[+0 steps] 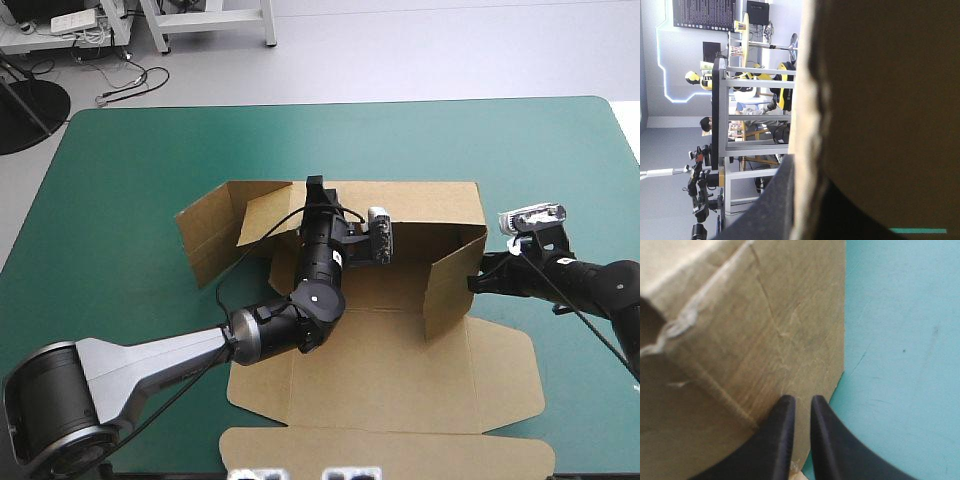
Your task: Fold the box
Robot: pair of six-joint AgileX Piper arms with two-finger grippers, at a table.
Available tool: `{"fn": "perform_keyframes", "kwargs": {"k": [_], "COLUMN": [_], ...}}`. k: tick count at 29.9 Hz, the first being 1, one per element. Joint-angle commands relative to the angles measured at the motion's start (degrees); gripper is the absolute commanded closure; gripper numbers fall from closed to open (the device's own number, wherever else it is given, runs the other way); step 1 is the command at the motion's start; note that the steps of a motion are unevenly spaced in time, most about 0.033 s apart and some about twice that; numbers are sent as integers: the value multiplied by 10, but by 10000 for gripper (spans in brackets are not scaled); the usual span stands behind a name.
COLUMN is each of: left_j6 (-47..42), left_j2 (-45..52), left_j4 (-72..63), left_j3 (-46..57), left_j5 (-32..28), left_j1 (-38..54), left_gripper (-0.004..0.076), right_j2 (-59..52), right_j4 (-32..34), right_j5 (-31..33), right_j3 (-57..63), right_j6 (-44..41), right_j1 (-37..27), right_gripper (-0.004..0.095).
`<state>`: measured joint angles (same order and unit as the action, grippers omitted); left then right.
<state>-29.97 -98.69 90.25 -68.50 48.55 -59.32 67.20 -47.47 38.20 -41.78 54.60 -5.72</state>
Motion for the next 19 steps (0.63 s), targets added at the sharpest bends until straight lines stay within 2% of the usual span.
{"fn": "perform_keyframes", "kwargs": {"k": [1, 3, 5, 10, 19], "left_j6": [-12, -12, -12, -12, -14], "left_j2": [14, 14, 14, 14, 14], "left_j4": [-5, -5, -5, -5, -5], "left_j3": [-12, -12, -12, -12, -12], "left_j5": [12, 13, 14, 16, 16], "left_j1": [-4, -4, -4, -4, -3], "left_gripper": [733, 734, 734, 733, 734], "right_j2": [-15, -15, -15, -18, -32], "right_j4": [18, 30, 44, 80, 115], "right_j5": [41, 55, 69, 124, 178], "right_j3": [-29, -37, -45, -78, -100], "right_j6": [10, 10, 10, -8, -53], "right_j1": [0, 0, 0, 0, 0], "right_gripper": [617, 551, 528, 527, 528]}}
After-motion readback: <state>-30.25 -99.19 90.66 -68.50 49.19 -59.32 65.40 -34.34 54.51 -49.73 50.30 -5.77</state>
